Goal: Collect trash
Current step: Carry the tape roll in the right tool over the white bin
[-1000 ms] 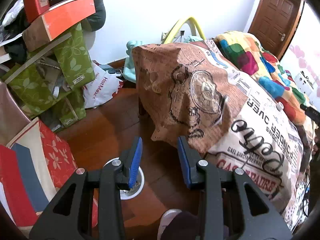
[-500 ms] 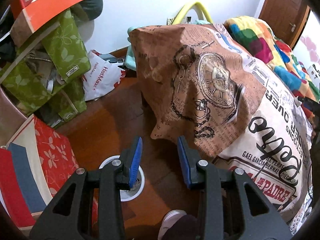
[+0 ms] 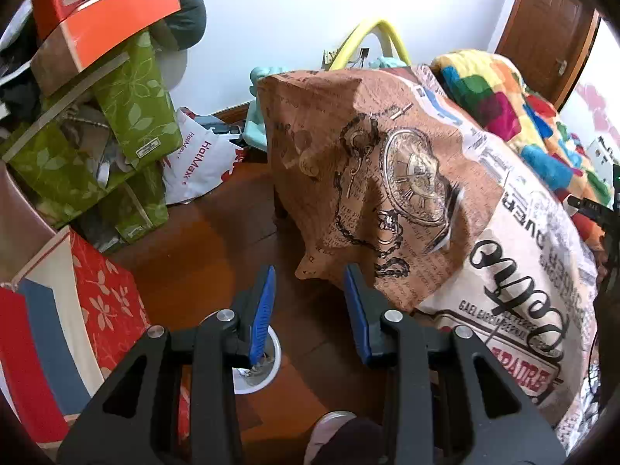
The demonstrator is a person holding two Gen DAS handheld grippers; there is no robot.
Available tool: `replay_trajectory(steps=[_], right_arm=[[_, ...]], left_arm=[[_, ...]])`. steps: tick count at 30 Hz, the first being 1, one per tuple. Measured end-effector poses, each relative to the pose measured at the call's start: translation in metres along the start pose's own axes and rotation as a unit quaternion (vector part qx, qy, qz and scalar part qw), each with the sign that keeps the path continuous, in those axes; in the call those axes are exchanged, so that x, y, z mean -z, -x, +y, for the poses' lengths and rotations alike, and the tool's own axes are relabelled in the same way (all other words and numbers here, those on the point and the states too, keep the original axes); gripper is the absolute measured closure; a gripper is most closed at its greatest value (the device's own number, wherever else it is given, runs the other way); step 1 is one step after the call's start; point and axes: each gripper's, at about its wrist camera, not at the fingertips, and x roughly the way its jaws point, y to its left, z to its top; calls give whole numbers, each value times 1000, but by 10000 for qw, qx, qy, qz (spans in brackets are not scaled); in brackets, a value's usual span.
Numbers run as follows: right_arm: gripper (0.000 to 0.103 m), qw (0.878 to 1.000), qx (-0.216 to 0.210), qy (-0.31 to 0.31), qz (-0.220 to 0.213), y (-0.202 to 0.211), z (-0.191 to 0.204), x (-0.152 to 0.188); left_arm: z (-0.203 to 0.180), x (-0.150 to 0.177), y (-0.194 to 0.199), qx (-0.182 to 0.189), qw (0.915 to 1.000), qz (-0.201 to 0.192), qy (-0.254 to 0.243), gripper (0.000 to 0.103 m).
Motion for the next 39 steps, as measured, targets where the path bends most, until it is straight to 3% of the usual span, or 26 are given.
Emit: replay_trajectory(steps=[9, 19, 28, 39], right_arm=[[70, 9911, -973, 879, -239, 100, 131, 30], [70, 9631, -2005, 1789, -127, 168, 274, 94], [70, 9369, -2512, 2371, 549, 160, 363, 144], [70, 9094, -2510, 3012, 1387, 123, 444, 201]], left_arm=[[32, 11, 50, 276, 9991, -300, 107, 67], [76, 39, 90, 428, 9984, -353, 64, 67], [123, 67, 92, 296, 9994, -88, 150, 67], [185, 108, 51, 180, 9946, 693, 755, 67]])
